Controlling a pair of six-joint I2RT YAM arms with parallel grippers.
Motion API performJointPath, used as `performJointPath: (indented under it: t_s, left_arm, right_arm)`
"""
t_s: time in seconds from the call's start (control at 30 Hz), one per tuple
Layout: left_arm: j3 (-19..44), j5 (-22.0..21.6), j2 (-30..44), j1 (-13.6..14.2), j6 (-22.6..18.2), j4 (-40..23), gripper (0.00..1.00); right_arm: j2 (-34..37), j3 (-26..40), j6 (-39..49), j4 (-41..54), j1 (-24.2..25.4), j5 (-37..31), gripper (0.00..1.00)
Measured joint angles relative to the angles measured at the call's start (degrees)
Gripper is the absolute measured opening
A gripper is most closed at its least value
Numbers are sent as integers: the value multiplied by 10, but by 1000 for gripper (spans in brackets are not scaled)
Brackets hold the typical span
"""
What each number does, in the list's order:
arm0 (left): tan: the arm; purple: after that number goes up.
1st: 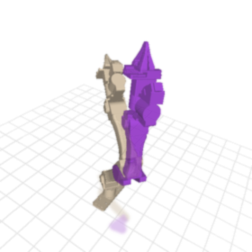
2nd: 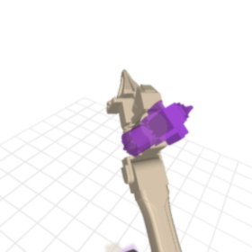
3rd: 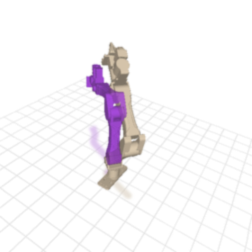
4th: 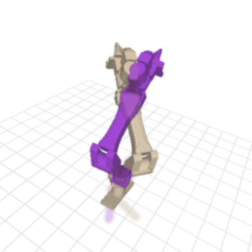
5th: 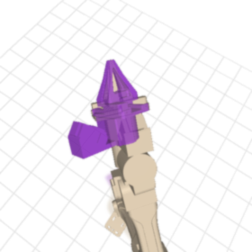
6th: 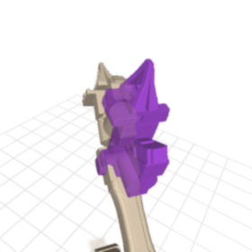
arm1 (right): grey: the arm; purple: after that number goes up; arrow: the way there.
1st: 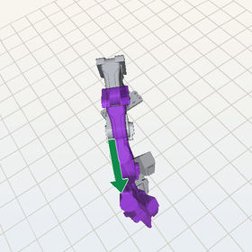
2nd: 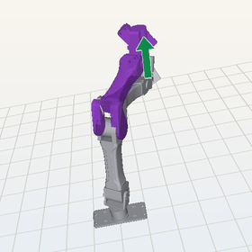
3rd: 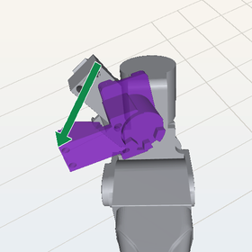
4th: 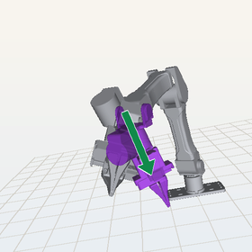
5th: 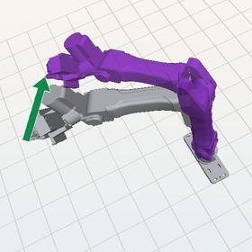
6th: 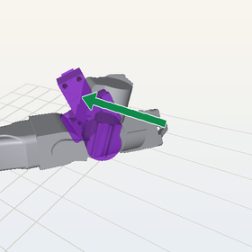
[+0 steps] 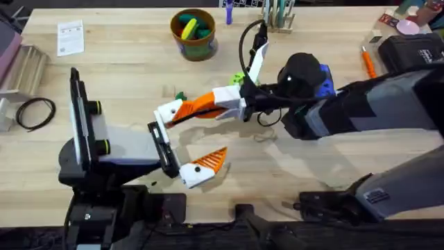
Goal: Pick up the gripper from the table and insert it into the empty holder that is missing its gripper. Then pick up a screw, insert it into the mounting hole, and use the screwdriver to tighten it. Finally, clean up the table by picking up the vegetable and placing it into the bucket.
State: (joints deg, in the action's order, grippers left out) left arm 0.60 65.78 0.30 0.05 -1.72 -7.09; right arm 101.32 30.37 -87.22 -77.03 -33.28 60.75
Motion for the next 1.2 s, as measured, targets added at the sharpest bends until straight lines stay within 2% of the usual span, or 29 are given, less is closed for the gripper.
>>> performJointPath:
  t_s: [0.37,0.4,0.43,0.57,0.6,0.63,0.97,1.2]
  left_arm:
    - [0,-2,0,0,0,0,986]
    - [0,-2,0,0,0,0,986]
    - [0,-2,0,0,0,0,986]
    - [0,21,0,6,0,-3,986]
    - [0,22,0,6,0,-4,986]
    - [0,22,0,6,0,-4,986]
    - [0,26,0,6,0,-4,985]
    - [0,26,0,6,0,-4,985]
  right_arm:
    - [0,0,0,0,-1,-3,10]
    - [0,0,-1,0,-1,-3,38]
    - [0,0,-1,1,-1,-4,154]
    - [1,6,-2,3,-11,-16,725]
    - [1,7,0,3,-13,-17,810]
    - [1,7,0,2,-14,-18,835]
    - [-11,7,37,25,-11,-45,852]
    - [-114,7,131,239,30,-64,854]
